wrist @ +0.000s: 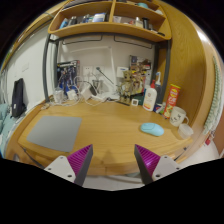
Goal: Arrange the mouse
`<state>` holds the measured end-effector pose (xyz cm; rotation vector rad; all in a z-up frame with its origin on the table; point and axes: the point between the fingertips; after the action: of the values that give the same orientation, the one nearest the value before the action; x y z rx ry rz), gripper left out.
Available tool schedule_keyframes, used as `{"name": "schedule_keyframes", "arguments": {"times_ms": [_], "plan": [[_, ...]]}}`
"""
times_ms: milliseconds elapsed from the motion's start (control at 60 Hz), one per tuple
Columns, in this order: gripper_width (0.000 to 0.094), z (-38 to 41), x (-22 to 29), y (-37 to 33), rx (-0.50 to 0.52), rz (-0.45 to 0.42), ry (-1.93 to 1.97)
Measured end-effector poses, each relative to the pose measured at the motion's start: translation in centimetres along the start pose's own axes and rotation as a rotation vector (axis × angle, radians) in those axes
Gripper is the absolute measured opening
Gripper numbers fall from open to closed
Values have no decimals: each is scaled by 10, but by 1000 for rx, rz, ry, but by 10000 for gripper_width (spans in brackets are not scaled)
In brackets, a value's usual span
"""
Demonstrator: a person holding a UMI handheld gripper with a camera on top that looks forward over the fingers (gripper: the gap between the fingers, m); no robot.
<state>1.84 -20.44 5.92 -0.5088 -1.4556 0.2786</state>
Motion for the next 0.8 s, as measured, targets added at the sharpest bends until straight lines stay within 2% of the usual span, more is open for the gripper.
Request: {"name": "schedule_keyframes", "arguments": {"times_ms": [117,133,200,433,800], "plan": [[840,-48,-3,7,-39,18,-6],[839,-31,-5,4,-39,18,-8],[837,-87,-7,15,-52,32,-27],[833,-166,-12,52,-58,81,-81],[835,-200,14,145,61,133,-41]]}}
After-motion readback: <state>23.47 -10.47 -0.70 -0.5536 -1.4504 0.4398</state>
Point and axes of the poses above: the point between the fingertips, and its own axes, seen from behind it with the camera up: z to the left, x up, y forward, the way the camera looks, and after that the axes turned 7 degrees about y, right-handed
